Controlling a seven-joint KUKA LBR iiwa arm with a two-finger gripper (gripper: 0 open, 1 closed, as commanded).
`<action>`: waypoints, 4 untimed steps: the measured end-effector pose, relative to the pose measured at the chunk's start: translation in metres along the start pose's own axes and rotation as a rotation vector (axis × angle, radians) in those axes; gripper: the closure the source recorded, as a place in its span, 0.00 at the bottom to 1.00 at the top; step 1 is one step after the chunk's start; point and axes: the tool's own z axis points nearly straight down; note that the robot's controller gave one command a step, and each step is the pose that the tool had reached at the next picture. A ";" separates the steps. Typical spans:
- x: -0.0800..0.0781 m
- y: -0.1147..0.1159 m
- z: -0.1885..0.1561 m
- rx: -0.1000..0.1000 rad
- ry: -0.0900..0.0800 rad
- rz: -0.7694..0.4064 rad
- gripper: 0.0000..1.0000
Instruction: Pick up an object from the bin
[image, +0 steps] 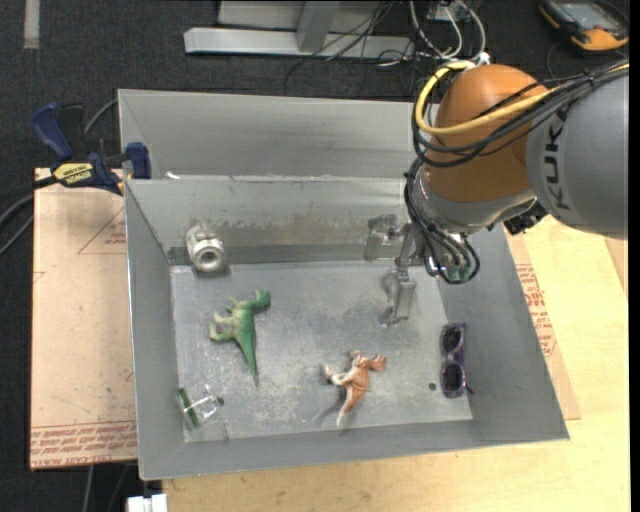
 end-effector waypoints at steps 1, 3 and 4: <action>-0.001 0.000 -0.005 0.000 -0.008 0.000 0.00; 0.054 -0.013 0.074 0.001 -0.010 -0.404 0.00; 0.059 -0.003 0.085 -0.002 -0.006 -0.392 0.00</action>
Offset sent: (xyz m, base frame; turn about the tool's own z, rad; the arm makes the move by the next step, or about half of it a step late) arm -0.0654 -0.0099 -0.1446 -0.3738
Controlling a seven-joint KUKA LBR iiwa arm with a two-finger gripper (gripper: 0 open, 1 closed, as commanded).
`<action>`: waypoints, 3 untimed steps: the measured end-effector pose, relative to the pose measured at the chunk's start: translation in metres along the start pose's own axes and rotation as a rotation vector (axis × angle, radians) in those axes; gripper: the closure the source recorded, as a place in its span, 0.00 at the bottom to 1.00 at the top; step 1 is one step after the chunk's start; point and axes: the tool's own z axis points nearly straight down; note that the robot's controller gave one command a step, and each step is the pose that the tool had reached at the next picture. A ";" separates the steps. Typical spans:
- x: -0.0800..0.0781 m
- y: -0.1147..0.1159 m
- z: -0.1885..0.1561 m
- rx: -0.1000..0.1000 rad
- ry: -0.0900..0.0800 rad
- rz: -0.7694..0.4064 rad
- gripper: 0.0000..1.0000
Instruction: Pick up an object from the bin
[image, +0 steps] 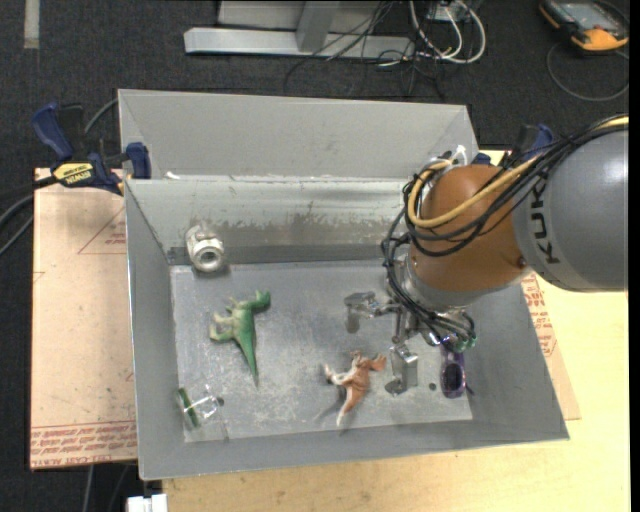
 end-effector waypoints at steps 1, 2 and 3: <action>0.007 0.009 0.061 0.002 -0.002 -0.258 0.00; 0.013 0.007 0.060 -0.001 -0.001 -0.353 1.00; 0.013 0.007 0.060 -0.001 -0.001 -0.353 1.00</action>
Offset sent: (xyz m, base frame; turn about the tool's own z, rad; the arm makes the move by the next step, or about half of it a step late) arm -0.0152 0.0013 -0.0597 -0.3556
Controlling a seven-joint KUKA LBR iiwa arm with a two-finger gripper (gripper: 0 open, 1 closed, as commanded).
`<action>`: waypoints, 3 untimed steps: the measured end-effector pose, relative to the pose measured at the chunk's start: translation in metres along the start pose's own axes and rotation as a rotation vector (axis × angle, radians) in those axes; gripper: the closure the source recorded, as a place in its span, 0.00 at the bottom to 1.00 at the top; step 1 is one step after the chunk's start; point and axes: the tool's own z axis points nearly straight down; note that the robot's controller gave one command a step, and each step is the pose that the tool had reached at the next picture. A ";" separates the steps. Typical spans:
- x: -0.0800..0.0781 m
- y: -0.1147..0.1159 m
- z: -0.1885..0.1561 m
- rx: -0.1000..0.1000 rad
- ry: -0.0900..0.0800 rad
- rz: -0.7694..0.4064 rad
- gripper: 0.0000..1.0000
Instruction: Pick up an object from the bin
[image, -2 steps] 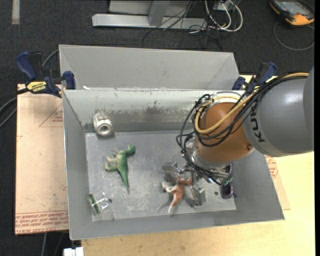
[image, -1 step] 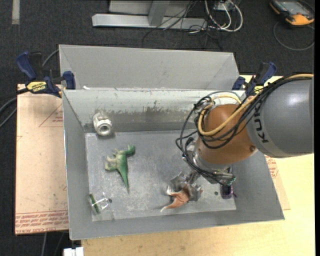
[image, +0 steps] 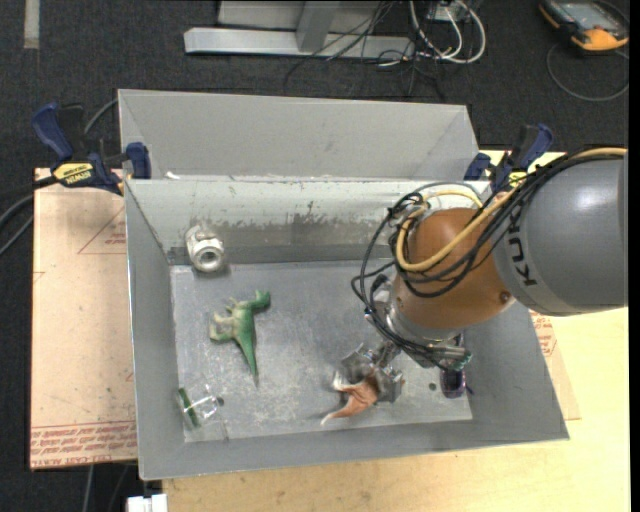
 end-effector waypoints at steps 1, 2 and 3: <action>0.000 0.000 -0.001 0.000 0.000 0.001 1.00; 0.000 0.001 -0.006 -0.001 0.001 0.001 1.00; 0.001 0.002 -0.016 -0.005 0.004 0.002 1.00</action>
Offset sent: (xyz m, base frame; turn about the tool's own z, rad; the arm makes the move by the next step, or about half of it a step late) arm -0.0002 -0.0001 0.0233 0.0000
